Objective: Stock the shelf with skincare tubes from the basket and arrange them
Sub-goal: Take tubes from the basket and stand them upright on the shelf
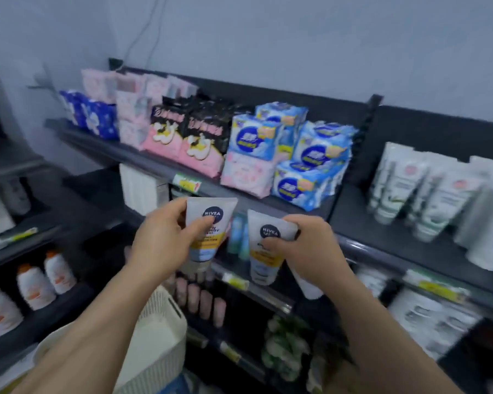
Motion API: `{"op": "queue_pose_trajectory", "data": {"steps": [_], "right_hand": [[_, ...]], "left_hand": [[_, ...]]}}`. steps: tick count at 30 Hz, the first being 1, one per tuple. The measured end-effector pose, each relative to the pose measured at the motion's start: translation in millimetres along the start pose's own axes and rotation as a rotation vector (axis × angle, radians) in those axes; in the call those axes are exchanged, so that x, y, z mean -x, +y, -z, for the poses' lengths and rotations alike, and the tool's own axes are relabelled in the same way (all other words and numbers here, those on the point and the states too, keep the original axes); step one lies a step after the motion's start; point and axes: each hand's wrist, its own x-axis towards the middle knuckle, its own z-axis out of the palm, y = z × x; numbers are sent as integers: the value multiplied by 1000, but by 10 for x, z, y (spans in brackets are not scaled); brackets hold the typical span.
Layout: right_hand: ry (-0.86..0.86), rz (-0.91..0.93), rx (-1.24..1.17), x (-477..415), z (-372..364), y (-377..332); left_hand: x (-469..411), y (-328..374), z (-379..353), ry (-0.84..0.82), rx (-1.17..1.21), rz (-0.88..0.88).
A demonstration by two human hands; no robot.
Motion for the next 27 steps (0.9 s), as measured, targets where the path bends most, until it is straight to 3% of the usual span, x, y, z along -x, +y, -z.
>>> {"op": "queue_pose_trajectory", "data": {"steps": [11,19,27], "right_hand": [[354,-222,109,1107,2651,498],[566,-324,220,1918,4400,1197],[649,-441,318,2670,5943,2059]], "left_hand": [[176,2216,-1494,-308,242,-354],[663,3681,-2886,-511,420,-434],[1216,5093,-4363,-656,406,-550]]}}
